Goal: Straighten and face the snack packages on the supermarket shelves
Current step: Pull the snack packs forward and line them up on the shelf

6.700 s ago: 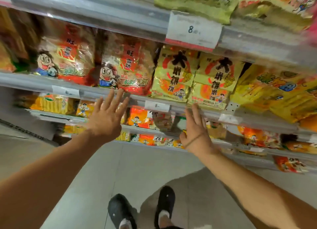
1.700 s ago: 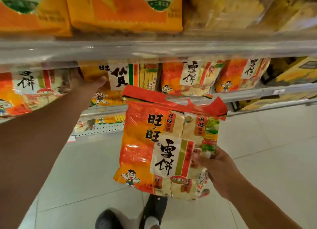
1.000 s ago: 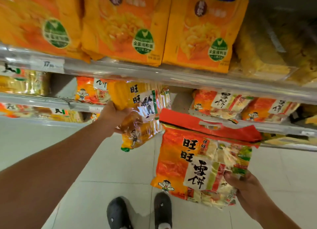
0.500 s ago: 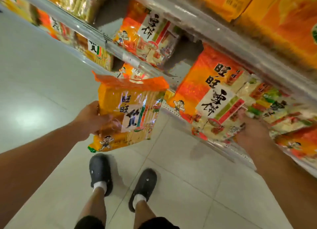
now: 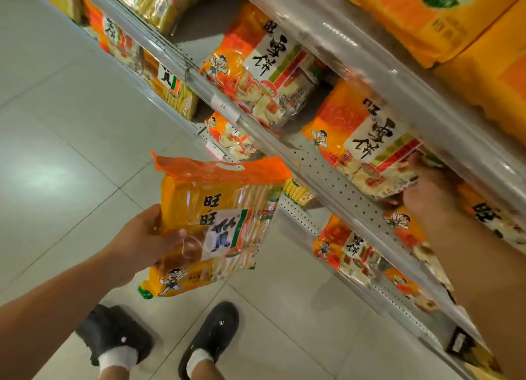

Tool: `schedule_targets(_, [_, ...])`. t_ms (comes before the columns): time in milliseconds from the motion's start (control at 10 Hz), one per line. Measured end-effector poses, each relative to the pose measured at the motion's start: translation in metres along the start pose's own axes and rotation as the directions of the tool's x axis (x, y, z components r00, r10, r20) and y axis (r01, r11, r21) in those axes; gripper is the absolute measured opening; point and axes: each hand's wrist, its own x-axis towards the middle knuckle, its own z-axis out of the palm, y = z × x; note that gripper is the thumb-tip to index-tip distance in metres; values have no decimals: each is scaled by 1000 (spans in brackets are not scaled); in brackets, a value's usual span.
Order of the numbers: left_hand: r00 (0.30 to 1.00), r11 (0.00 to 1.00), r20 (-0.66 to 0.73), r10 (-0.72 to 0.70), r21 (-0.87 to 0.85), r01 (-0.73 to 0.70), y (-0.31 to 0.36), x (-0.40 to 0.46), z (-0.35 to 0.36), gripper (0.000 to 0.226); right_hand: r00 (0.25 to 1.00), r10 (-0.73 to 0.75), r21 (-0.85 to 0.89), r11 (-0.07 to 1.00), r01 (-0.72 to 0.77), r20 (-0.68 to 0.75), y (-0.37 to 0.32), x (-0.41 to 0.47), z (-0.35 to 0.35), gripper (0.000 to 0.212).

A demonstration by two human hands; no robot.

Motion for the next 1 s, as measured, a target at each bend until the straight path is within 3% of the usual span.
schedule_targets(100, [1000, 1000, 25, 5, 26, -6, 8, 2, 5, 40, 996, -71, -297, 951, 83, 51, 12, 18, 12, 66])
schedule_targets(200, [998, 999, 51, 24, 38, -26, 16, 5, 8, 40, 982, -123, -430, 886, 175, 145, 29, 21, 17, 60])
schedule_targets(300, [997, 999, 63, 34, 10, -35, 25, 8, 12, 37, 981, -102, -474, 864, 168, 163, 29, 16, 15, 44])
schedule_targets(400, [995, 999, 91, 44, -19, -42, 31, 11, 15, 40, 996, 36, -205, 979, -18, 83, 28, 11, 19, 60])
schedule_targets(500, [993, 997, 103, 52, -67, -45, 35, 11, 16, 46, 995, 83, 19, 996, -84, 61, 28, 0, 23, 62])
schedule_targets(600, [993, 995, 112, 47, -96, -36, 38, 1, 11, 48, 995, -62, -20, 998, 61, -76, 36, -30, 28, 69])
schedule_targets(700, [987, 990, 153, 55, -138, -34, 45, -23, -13, 44, 974, -171, -20, 984, 176, 150, 67, -96, 34, 51])
schedule_targets(800, [977, 989, 207, 41, -151, -9, 51, -48, -54, 55, 807, 59, -66, 997, -25, 587, 75, -167, 46, 58])
schedule_targets(900, [973, 985, 231, 29, -172, 11, 54, -72, -112, 71, 735, 38, -84, 996, 26, 677, 55, -218, 59, 61])
schedule_targets(1000, [978, 981, 200, 62, -195, -22, 49, -98, -174, 66, 737, 21, -71, 997, 36, 676, 25, -265, 69, 57])
